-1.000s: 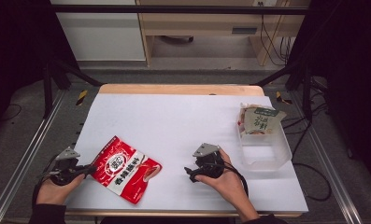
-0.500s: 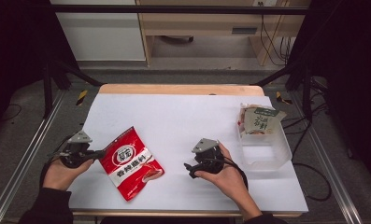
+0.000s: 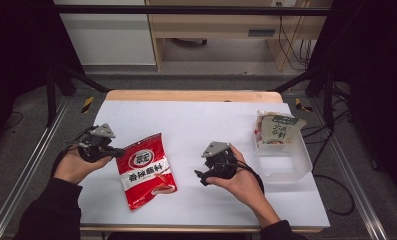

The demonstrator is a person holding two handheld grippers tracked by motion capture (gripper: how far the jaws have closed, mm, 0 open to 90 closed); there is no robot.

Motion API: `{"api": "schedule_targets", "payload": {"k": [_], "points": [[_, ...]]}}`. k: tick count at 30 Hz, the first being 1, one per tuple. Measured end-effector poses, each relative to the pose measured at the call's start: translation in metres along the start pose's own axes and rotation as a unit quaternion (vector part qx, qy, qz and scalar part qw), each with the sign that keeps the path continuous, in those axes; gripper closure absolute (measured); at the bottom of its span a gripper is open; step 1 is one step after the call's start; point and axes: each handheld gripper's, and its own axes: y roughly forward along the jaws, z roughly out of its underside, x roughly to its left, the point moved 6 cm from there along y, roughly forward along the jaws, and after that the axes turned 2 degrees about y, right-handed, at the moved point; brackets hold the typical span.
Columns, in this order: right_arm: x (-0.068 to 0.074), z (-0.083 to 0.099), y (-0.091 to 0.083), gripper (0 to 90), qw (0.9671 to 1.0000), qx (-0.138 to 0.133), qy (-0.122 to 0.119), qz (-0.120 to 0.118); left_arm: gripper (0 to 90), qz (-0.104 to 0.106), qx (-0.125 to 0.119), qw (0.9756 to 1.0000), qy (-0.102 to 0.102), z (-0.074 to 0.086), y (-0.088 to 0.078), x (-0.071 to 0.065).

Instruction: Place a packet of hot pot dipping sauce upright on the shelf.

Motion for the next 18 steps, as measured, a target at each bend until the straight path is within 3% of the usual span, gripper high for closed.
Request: {"api": "schedule_targets", "payload": {"k": [11,14,18], "points": [[-0.010,-0.023,-0.002,14.4,0.9997,0.013,-0.006,-0.021,90.0,0.009,-0.003,0.9992,0.038,-0.030,0.007,-0.007],[-0.016,-0.034,-0.002,15.1,0.9990,0.031,-0.019,-0.026,90.0,0.013,-0.001,0.9984,0.054,-0.039,0.009,-0.010],[-0.020,-0.049,-0.003,16.8,0.9985,0.036,-0.028,-0.030,90.0,0.015,-0.004,0.9980,0.061,-0.046,0.010,-0.012]]}}
